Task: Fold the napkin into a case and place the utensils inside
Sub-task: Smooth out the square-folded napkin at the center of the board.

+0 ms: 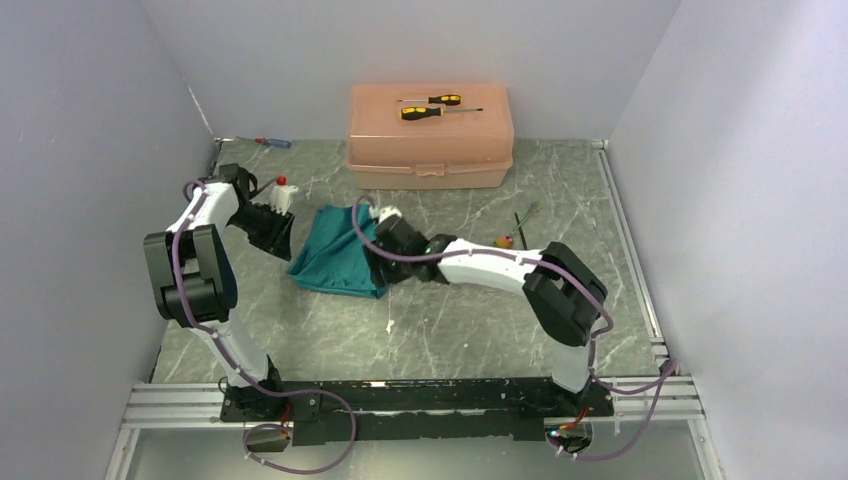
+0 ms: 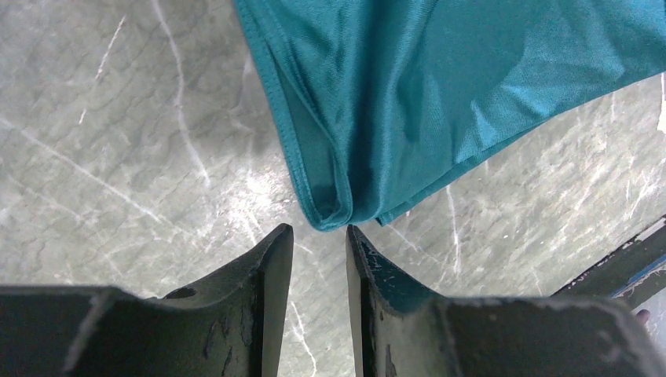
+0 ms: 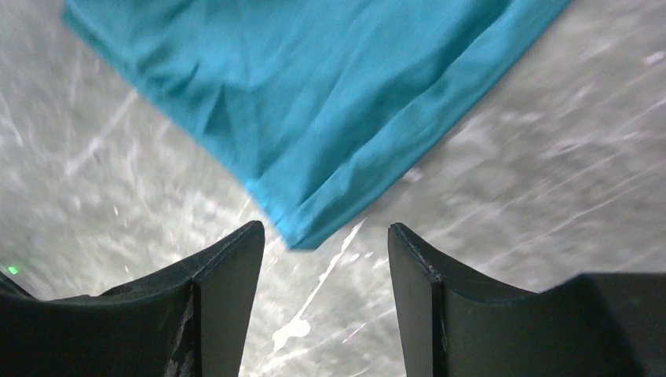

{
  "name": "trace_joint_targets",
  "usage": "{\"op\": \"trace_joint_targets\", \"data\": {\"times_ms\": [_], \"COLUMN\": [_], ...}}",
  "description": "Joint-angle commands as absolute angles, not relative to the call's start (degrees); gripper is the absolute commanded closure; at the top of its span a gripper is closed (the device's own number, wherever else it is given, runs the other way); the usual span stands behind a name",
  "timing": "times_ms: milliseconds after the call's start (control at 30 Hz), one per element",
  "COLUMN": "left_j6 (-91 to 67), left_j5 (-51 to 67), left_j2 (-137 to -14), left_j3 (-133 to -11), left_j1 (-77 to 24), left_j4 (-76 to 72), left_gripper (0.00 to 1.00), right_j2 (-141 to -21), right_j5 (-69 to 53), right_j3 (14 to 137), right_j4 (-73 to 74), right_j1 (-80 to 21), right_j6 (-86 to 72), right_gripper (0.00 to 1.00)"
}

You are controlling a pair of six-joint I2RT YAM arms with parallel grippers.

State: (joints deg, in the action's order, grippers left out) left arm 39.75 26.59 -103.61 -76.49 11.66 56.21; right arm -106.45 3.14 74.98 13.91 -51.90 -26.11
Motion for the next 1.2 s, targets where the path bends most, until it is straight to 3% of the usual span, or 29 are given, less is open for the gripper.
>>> {"op": "trace_joint_targets", "data": {"times_ms": [0,233,467,567,667,933,1067,1167], "left_j6": [38.6,37.0,34.3,34.1,34.3,34.7,34.6,34.8], "left_j5": [28.1,25.6,23.9,23.5,23.0,23.1,23.3,23.7], "left_j2": [-101.7,-101.2,-102.5,-102.9,-102.9,-102.9,-102.8,-102.5], "left_j3": [-78.4,-79.0,-80.2,-80.8,-80.7,-80.9,-81.1,-81.1], "left_j1": [10.2,10.2,10.6,10.8,11.1,11.2,11.2,11.2], "left_j4": [57.5,56.9,56.5,56.7,56.6,56.6,56.7,57.1], "left_gripper": [0.63,0.65,0.67,0.67,0.67,0.67,0.67,0.67], "right_j2": [-105.4,-107.6,-112.0,-113.0,-113.0,-106.1,-104.6,-104.9], "right_j5": [10.5,18.8,15.6,12.2,12.8,17.4,17.4,16.6], "right_j3": [73.8,76.1,77.8,77.4,76.4,64.8,61.6,61.8], "right_j4": [8.8,9.6,7.8,6.5,6.9,4.2,2.7,3.0], "right_j1": [-58.0,-62.0,-62.5,-62.5,-62.4,-61.5,-61.5,-61.5], "right_j6": [-24.6,-20.1,-16.8,-16.3,-17.1,-24.0,-27.2,-28.0], "right_gripper": [0.35,0.34,0.40,0.47,0.62,0.80,0.83,0.67]}}
